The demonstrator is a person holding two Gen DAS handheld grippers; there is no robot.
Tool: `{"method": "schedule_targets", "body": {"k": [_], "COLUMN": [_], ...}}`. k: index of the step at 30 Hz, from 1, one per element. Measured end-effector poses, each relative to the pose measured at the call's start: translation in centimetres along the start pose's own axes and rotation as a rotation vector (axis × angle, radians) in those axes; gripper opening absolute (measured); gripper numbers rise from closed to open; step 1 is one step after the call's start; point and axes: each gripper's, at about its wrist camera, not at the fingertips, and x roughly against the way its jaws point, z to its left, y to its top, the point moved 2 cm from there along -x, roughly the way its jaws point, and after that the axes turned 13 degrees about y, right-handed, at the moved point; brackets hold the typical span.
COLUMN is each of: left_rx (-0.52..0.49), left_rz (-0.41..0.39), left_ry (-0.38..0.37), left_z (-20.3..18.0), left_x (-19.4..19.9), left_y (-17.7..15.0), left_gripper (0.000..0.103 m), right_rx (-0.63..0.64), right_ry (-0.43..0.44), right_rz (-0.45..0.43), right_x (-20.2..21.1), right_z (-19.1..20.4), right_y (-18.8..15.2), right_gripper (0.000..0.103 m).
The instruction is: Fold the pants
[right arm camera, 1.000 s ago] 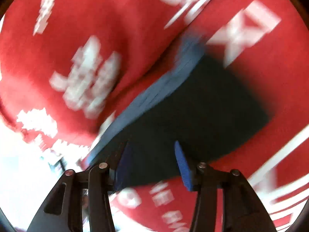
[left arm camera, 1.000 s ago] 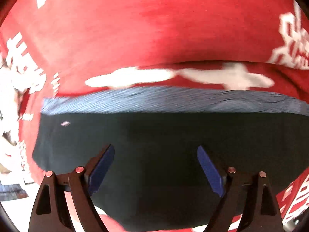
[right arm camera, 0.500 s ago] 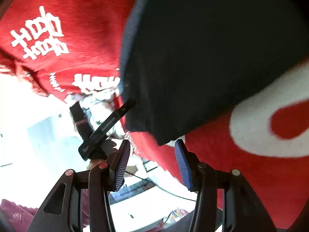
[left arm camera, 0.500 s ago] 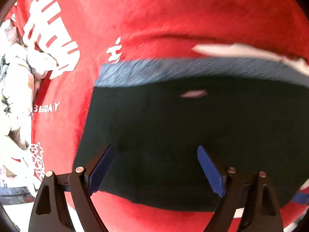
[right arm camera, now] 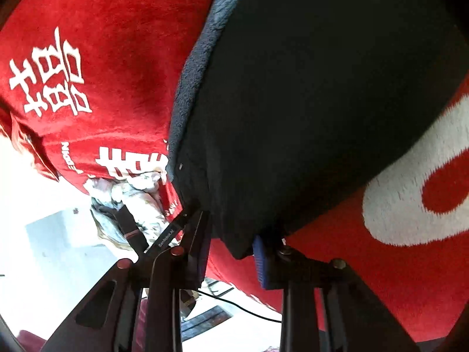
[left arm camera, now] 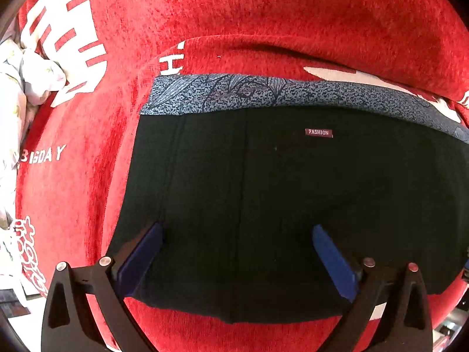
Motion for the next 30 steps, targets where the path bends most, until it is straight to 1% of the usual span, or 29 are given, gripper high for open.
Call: {"method": "schedule_targets", "body": {"k": [2, 3, 4, 6, 8, 9, 11, 12, 13, 14, 15, 16, 17, 18, 19, 20, 21, 22, 23, 24, 25, 26, 27, 30], "left_rx": [0.004, 0.004, 0.001, -0.010, -0.010, 0.000, 0.002, 0.001, -0.001, -0.002, 0.003, 0.014, 0.029, 0.046, 0.060, 0.067, 0.073, 0.076, 0.078, 0.087, 0.107, 0.115, 0.116, 0.148], "left_rz": [0.006, 0.009, 0.011, 0.003, 0.002, 0.000, -0.002, 0.005, 0.010, 0.013, 0.011, -0.001, -0.018, -0.037, -0.051, -0.057, -0.048, -0.023, 0.010, 0.011, -0.010, -0.026, -0.033, -0.050], "left_ry": [0.000, 0.006, 0.016, 0.024, 0.010, -0.007, -0.015, -0.011, -0.006, -0.004, -0.003, -0.013, -0.029, -0.042, -0.049, -0.052, -0.053, -0.052, -0.054, -0.067, -0.083, -0.094, -0.096, -0.113], "left_z": [0.2, 0.2, 0.4, 0.6, 0.9, 1.0, 1.1, 1.2, 1.3, 1.4, 1.7, 2.1, 2.5, 3.0, 3.4, 3.6, 3.7, 3.7, 3.7, 3.6, 3.8, 3.9, 3.9, 4.0], "left_x": [-0.1, 0.1, 0.3, 0.4, -0.1, -0.2, -0.2, -0.1, 0.0, 0.3, 0.7, 1.1, 1.6, 2.0, 2.2, 2.1, 1.7, 0.9, -0.2, -0.6, -0.6, -0.5, -0.5, -0.7], "left_y": [0.1, 0.1, 0.1, -0.2, -0.7, -0.9, -1.0, -0.9, -0.9, -0.9, -0.9, -0.9, -0.9, -0.9, -0.9, -0.9, -1.1, -1.4, -1.9, -2.4, -2.7, -2.9, -3.0, -3.5], "left_gripper": [0.103, 0.103, 0.103, 0.103, 0.103, 0.103, 0.103, 0.103, 0.103, 0.103, 0.103, 0.103, 0.103, 0.103, 0.103, 0.103, 0.103, 0.103, 0.103, 0.103, 0.103, 0.103, 0.103, 0.103], "right_rx": [-0.024, -0.041, -0.035, 0.050, 0.096, 0.104, 0.075, 0.058, 0.041, 0.039, 0.061, 0.117, 0.172, 0.261, 0.326, 0.391, 0.480, 0.538, 0.609, 0.685, 0.728, 0.780, 0.809, 0.885], "right_ry": [-0.019, -0.028, -0.037, -0.046, -0.103, -0.143, -0.236, -0.231, -0.212, -0.231, -0.263, -0.298, -0.315, -0.332, -0.333, -0.332, -0.328, -0.326, -0.325, -0.339, -0.354, -0.372, -0.383, -0.428], "right_rz": [0.014, 0.020, 0.022, 0.022, 0.040, 0.049, 0.082, 0.084, 0.081, 0.110, 0.142, 0.201, 0.239, 0.276, 0.297, 0.314, 0.338, 0.358, 0.392, 0.443, 0.473, 0.512, 0.542, 0.664], "right_x": [0.1, -0.3, -0.7, -0.5, -0.2, -0.4, -0.9, -0.9, -0.7, -0.6, -0.6, -0.8, -1.1, -1.7, -2.6, -3.7, -5.9, -7.7, -10.2, -13.8, -16.3, -19.6, -22.1, -30.0], "right_z": [-1.0, -1.2, -0.8, 1.4, 1.7, 1.3, -1.0, -1.6, -1.7, -1.2, -0.4, 1.1, 2.7, 5.3, 7.4, 9.5, 12.3, 14.0, 15.9, 17.7, 18.6, 19.6, 20.1, 20.2], "right_y": [0.1, 0.3, 0.5, 0.3, -0.4, -0.7, -1.0, -1.1, -1.1, -1.2, -1.3, -1.6, -1.5, -1.3, -0.8, -0.1, 0.9, 1.6, 2.5, 3.3, 3.5, 3.9, 4.1, 3.9], "right_gripper": [0.029, 0.017, 0.012, 0.011, 0.010, 0.010, 0.010, 0.010, 0.012, 0.016, 0.016, 0.017, 0.017, 0.021, 0.029, 0.038, 0.060, 0.062, 0.062, 0.062, 0.062, 0.062, 0.062, 0.061]}}
